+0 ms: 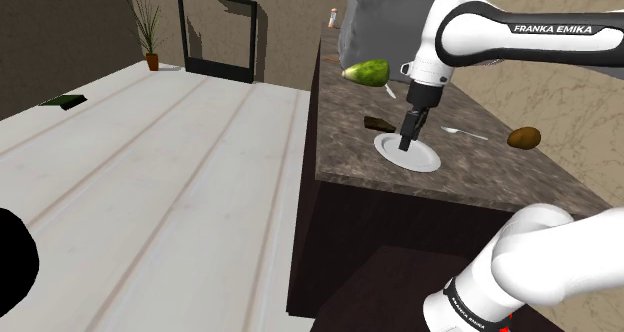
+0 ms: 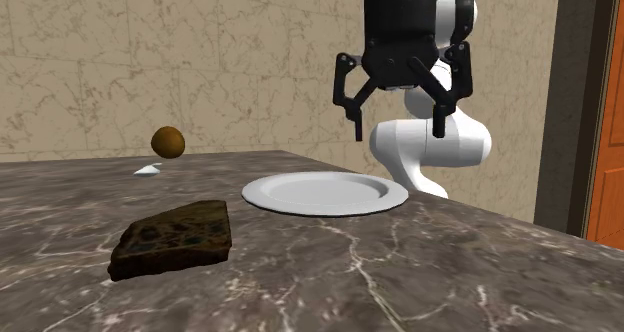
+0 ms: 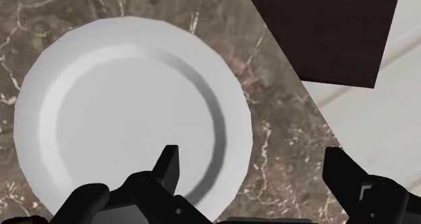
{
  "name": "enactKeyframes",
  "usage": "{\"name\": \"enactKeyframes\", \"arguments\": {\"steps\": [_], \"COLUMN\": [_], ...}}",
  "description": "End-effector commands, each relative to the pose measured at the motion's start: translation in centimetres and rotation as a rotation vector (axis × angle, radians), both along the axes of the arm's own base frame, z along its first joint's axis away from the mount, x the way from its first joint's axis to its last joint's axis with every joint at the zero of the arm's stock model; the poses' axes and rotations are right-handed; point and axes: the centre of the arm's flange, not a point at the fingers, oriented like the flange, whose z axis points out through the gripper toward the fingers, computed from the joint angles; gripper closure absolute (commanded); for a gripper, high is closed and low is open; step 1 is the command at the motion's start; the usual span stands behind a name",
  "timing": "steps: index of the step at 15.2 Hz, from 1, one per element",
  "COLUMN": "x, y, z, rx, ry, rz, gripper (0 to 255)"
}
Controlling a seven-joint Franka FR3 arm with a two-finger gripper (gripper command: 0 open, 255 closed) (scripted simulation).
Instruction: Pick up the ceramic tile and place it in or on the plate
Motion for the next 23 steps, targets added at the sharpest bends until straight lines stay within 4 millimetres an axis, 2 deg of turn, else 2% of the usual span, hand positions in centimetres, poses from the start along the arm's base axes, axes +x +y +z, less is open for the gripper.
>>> {"name": "enactKeyframes", "arguments": {"steps": [1, 16, 23], "x": [1.5, 11.1, 11.2], "y": [-2.3, -17.4, -17.4], "z": [-0.2, -2.1, -5.8], "rx": [-0.003, -0.018, -0.018], "ry": [-0.021, -0.161, -0.161], "rz": [-0.003, -0.026, -0.026], "gripper": [0, 0, 0]}}
